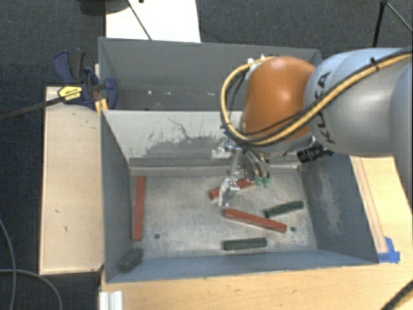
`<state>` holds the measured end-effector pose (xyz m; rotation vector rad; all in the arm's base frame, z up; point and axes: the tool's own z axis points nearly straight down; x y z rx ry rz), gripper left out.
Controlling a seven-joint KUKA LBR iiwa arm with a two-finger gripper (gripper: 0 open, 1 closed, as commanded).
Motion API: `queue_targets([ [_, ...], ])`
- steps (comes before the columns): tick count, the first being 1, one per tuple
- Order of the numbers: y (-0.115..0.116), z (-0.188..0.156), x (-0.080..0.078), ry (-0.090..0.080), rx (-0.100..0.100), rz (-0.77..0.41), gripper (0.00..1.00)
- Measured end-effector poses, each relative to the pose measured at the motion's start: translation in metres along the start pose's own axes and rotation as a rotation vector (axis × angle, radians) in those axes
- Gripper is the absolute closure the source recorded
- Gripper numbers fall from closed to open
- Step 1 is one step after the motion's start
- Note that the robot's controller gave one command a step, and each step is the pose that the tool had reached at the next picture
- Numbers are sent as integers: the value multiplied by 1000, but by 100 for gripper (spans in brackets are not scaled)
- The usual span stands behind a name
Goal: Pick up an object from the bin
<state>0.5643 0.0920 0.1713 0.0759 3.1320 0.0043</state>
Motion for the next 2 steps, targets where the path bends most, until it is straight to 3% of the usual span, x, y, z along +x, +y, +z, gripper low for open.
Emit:
queue_targets([
  [1, -36, 31, 6, 10, 3, 198, 0],
  [2, -51, 50, -1, 8, 4, 221, 0],
])
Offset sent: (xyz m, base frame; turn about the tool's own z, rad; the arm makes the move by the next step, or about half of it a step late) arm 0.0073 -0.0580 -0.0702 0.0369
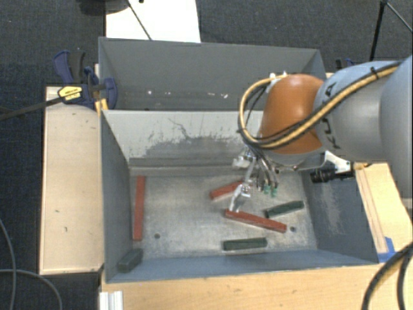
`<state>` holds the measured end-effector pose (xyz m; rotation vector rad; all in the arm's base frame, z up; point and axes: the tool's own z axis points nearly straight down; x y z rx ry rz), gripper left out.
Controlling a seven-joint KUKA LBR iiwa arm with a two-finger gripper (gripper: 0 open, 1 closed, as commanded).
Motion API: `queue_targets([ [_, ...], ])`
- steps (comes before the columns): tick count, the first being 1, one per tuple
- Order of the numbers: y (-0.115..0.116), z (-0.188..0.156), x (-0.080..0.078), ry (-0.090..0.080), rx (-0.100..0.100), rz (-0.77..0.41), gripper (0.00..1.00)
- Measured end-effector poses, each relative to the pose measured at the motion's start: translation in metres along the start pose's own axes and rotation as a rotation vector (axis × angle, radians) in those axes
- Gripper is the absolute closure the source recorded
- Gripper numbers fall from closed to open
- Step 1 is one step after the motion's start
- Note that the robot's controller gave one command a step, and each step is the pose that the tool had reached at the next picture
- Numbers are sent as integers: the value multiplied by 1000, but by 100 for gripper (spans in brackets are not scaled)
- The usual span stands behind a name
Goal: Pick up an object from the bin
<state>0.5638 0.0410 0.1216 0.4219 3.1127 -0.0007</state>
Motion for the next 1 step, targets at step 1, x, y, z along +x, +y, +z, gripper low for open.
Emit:
queue_targets([
  [1, 15, 45, -7, -15, -5, -243, 100],
])
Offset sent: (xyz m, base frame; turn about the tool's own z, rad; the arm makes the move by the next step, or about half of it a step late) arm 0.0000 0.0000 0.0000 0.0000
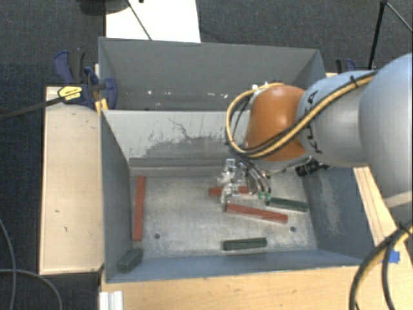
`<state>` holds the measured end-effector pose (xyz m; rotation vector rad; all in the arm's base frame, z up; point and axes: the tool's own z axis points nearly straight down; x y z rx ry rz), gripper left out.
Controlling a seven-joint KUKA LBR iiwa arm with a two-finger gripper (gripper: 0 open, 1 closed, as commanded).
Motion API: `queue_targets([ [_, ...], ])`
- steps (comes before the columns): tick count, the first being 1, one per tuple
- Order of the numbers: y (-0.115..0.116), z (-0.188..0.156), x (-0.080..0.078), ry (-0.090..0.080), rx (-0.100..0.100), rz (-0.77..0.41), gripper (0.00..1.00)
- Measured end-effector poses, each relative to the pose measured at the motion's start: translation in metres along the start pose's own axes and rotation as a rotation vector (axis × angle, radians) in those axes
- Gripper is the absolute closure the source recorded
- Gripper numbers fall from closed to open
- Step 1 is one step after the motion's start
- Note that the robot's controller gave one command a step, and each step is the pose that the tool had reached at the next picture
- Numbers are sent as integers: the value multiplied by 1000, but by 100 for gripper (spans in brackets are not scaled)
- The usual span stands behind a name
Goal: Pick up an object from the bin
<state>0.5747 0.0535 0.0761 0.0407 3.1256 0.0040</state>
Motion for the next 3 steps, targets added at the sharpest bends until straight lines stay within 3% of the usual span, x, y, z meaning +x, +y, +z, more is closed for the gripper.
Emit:
queue_targets([
  [2, 0, 0, 0, 0, 0, 3, 100],
  [3, 2, -151, 5, 10, 1, 5, 100],
])
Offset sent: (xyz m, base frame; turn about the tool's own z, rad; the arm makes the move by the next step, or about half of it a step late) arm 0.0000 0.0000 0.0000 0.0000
